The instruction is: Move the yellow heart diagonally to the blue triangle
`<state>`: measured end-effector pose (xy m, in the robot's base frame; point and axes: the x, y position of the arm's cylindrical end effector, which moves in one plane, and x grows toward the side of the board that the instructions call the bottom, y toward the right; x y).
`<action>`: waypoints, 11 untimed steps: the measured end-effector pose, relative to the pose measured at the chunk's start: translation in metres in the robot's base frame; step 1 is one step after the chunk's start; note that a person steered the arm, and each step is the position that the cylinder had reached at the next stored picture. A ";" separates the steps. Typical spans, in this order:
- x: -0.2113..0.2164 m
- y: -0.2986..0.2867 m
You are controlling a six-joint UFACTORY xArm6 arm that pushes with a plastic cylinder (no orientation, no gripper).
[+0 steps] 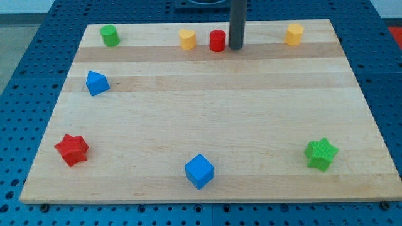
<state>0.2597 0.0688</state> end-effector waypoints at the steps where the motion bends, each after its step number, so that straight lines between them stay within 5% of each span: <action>1: -0.052 0.002; 3: -0.054 -0.087; 9: -0.017 -0.087; 11: 0.018 -0.128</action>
